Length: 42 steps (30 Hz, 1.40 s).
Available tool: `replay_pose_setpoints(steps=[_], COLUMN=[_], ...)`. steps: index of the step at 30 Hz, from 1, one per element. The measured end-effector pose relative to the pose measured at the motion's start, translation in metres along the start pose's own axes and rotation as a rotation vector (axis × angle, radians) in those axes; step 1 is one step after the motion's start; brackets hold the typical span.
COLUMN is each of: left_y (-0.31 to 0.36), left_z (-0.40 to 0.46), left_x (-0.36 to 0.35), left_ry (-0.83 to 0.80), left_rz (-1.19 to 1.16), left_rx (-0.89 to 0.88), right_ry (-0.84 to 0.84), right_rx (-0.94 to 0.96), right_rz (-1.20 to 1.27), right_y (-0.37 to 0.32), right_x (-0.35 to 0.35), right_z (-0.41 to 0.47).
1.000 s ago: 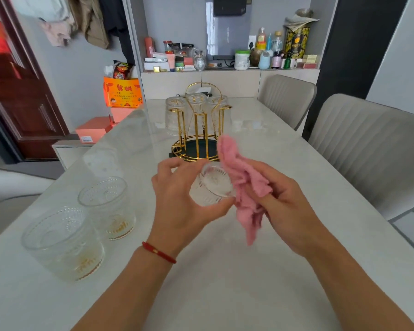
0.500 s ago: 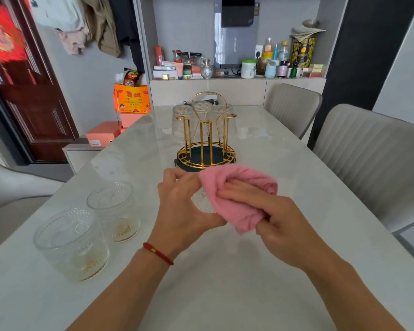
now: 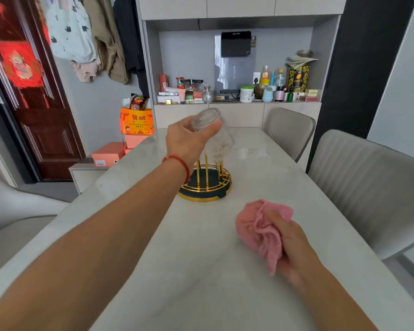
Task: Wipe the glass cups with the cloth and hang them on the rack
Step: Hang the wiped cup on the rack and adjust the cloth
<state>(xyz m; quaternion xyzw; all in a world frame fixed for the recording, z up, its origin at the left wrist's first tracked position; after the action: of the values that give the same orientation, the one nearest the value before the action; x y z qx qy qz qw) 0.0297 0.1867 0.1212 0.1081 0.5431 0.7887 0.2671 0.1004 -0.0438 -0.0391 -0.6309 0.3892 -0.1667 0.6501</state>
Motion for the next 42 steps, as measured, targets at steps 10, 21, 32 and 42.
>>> replay_pose_setpoints(steps=[10, 21, 32, 42], left_y=[-0.019, -0.058, -0.051, -0.015], left_z=[0.057, 0.043, -0.128, -0.128], left_x=[-0.063, -0.083, -0.004, 0.077], left_ry=[-0.001, -0.207, -0.622, -0.607], left_rz=[0.427, 1.011, 0.138, 0.282], left_rx=[-0.071, -0.099, 0.396, -0.176], right_ry=[0.023, 0.000, -0.162, -0.183], right_rx=[0.059, 0.067, -0.078, -0.004], right_rz=[-0.446, -0.427, 0.122, 0.098], right_y=[0.000, -0.010, -0.011, 0.004], right_x=[0.007, 0.010, -0.031, -0.085], right_z=[0.003, -0.003, -0.024, -0.059])
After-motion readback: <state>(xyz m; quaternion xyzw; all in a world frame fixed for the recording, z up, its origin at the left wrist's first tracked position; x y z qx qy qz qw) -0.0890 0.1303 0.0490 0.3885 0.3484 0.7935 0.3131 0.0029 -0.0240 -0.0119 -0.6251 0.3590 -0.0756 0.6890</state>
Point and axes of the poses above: each hand's wrist, its own z-axis towards the middle knuckle, its own x-axis out of the back of the hand, y = z × x, the point moved 5 cm from there along z, towards the middle knuckle, and after that the axes turned 9 degrees about -z, right-handed, at the moved point
